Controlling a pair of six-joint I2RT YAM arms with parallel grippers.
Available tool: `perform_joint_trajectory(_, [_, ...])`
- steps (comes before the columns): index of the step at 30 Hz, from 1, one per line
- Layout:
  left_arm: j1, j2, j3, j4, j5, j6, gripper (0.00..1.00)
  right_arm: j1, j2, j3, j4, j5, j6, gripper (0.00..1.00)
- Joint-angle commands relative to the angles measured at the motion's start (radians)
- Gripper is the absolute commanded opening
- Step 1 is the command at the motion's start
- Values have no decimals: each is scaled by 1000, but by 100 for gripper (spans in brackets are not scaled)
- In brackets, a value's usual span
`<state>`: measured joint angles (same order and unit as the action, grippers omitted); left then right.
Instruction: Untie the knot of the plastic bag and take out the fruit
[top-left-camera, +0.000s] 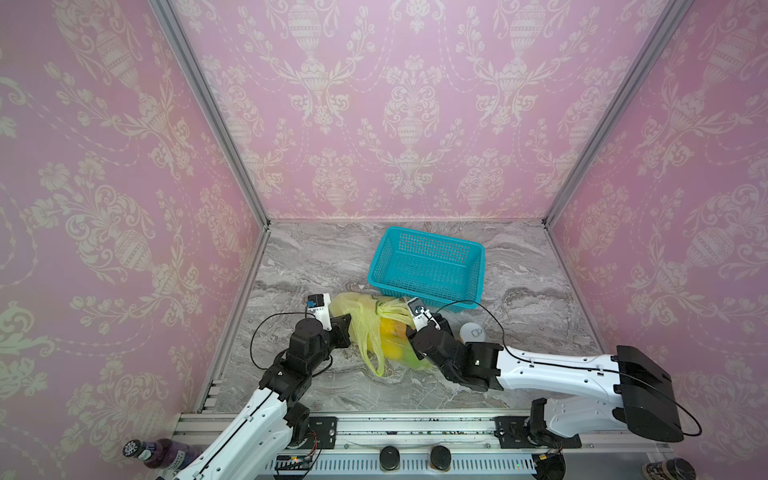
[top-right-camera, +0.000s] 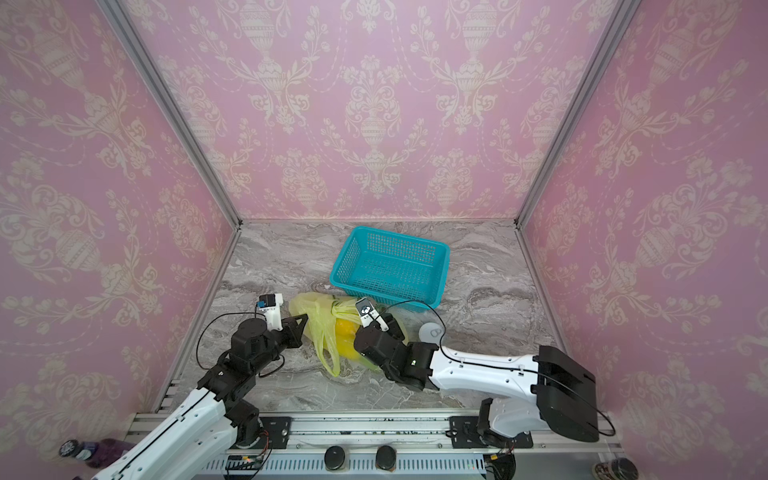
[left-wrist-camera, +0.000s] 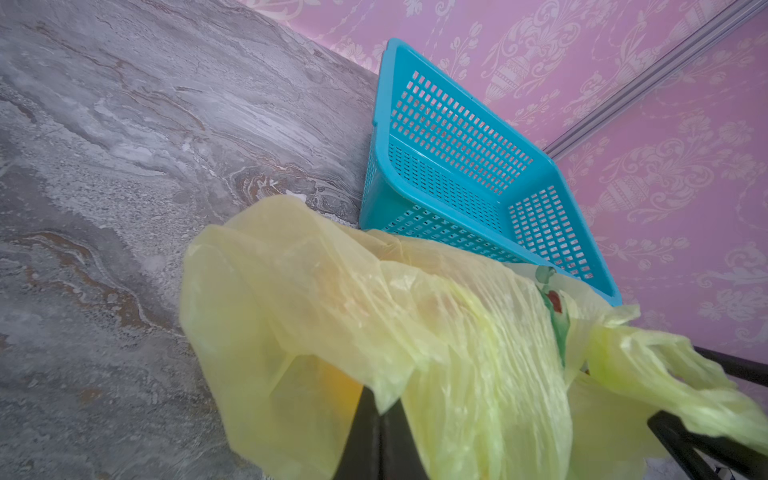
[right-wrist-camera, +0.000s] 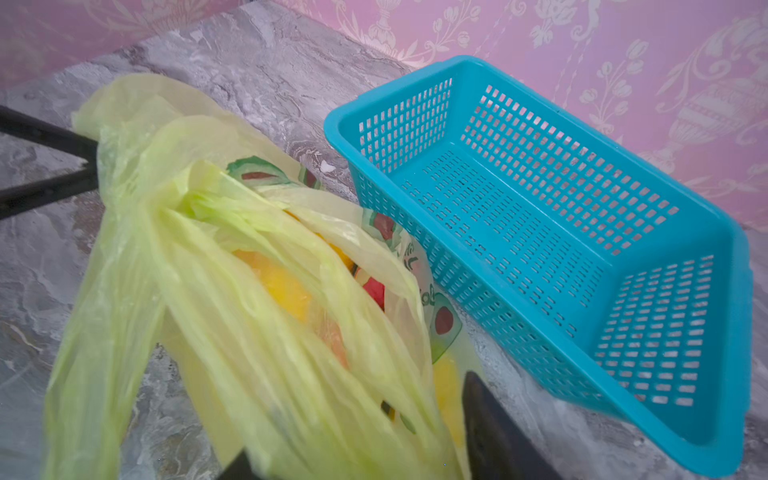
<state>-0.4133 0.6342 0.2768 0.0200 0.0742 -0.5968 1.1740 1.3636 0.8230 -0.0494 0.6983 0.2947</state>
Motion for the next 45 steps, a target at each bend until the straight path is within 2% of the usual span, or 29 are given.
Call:
perform_joint_trajectory(1, [11, -19, -4, -15, 22, -1, 0, -8, 17, 45, -25, 15, 12, 35])
perform_joint_trajectory(4, [11, -22, 14, -32, 20, 4, 0, -20, 9, 45, -13, 13, 26, 16])
perform_joint_trajectory(7, [12, -14, 83, -117, -17, 24, 2, -39, -25, 22, 2, 3, 47, 6])
perform_joint_trajectory(9, [13, -3, 135, -167, -41, 36, 9, -54, -61, -11, 33, -19, 53, 1])
perform_joint_trajectory(13, [12, 5, 252, -302, -82, 58, 47, -82, -146, -94, 99, -65, 63, 0])
perform_joint_trajectory(14, [13, -2, 281, -347, -110, 58, 63, -91, -166, -111, 108, -76, 70, 0])
perform_joint_trajectory(16, [13, -23, 330, -431, -170, 54, 83, -113, -199, -145, 124, -101, 81, 0])
perform_joint_trajectory(21, [11, -109, 400, -622, -220, 63, 99, -204, -259, -199, 162, -210, 120, 0])
perform_joint_trajectory(23, [6, -147, 411, -667, -193, 66, 99, -250, -262, -206, 176, -270, 137, 0])
perform_joint_trajectory(26, [-49, -175, 402, -664, -163, 58, 99, -297, -252, -200, 189, -329, 145, 0])
perform_joint_trajectory(32, [-246, -24, 411, -604, -221, 61, 99, -360, -238, -151, 157, -365, 155, 0])
perform_joint_trajectory(37, [-467, 69, 402, -539, -382, 104, 99, -436, -195, -95, 90, -410, 182, 0])
perform_joint_trajectory(41, [-551, 93, 395, -524, -466, 180, 96, -509, -156, -62, 53, -460, 199, 0])
perform_joint_trajectory(42, [-561, 83, 378, -491, -462, 213, 99, -525, -144, -54, 49, -476, 200, 0])
perform_joint_trajectory(45, [-572, 0, 314, -408, -480, 285, 99, -558, -102, -26, 34, -501, 202, 0])
